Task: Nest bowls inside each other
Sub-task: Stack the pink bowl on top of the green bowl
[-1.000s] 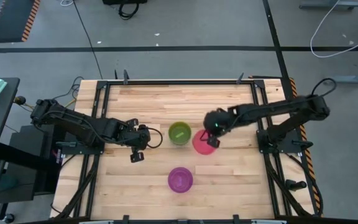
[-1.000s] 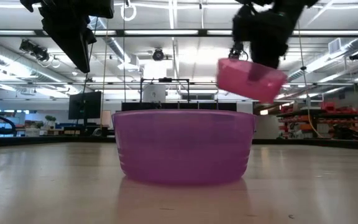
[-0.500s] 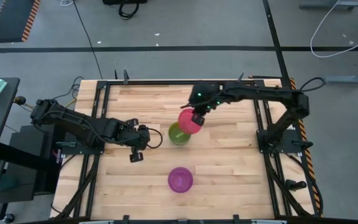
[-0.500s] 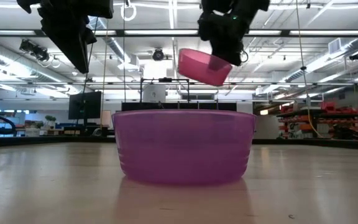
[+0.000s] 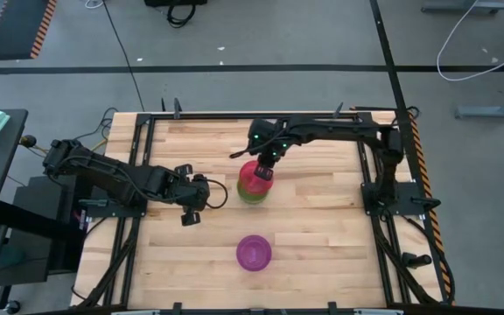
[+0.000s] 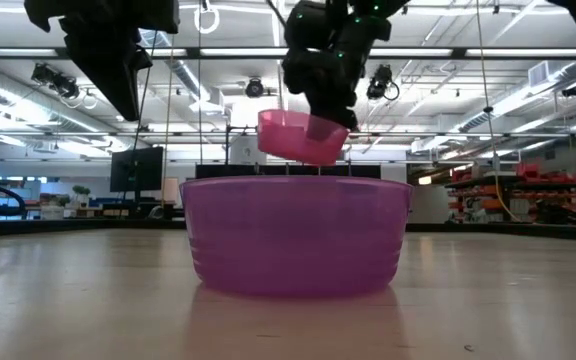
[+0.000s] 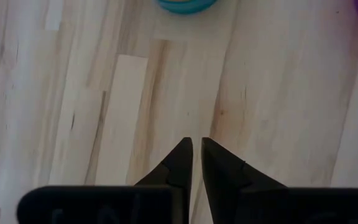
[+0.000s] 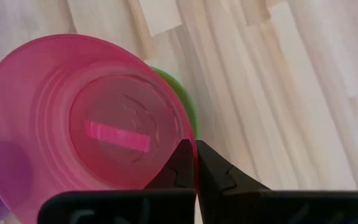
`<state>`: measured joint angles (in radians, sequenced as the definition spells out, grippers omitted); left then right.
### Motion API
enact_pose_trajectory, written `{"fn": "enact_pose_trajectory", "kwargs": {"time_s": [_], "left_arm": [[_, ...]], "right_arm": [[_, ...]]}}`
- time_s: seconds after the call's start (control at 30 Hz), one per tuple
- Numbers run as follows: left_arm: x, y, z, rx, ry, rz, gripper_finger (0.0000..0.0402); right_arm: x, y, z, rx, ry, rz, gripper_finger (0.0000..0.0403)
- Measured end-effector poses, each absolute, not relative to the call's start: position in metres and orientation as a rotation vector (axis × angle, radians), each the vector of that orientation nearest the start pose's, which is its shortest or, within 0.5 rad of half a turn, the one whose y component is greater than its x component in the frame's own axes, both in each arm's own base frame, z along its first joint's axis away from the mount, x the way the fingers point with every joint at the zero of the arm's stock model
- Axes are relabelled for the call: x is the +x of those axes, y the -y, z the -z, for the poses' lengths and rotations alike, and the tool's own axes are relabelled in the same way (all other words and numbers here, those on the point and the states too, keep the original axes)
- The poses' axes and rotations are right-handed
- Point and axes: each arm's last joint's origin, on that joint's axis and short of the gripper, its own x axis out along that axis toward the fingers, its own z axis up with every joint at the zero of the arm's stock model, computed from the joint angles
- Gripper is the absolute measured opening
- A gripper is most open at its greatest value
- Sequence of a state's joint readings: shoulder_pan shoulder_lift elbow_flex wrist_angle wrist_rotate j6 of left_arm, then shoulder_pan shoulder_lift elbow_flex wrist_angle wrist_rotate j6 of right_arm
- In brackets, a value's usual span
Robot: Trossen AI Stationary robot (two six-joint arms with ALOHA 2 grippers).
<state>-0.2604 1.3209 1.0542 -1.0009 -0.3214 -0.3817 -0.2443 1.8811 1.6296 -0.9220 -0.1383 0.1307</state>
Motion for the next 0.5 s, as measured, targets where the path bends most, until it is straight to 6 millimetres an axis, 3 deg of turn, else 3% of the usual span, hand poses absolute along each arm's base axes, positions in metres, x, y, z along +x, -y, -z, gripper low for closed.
{"fn": "enact_pose_trajectory", "kwargs": {"time_s": [0.3,0.5], "left_arm": [[0.229,0.052,-0.262,0.031,-1.179,-0.281,0.0043],[0.229,0.052,-0.262,0.026,-1.18,-0.286,0.0038]], "right_arm": [[0.396,0.094,-0.231,0.357,-1.237,0.149,0.0],[0.397,0.094,-0.212,0.371,-1.337,0.149,0.0]]}}
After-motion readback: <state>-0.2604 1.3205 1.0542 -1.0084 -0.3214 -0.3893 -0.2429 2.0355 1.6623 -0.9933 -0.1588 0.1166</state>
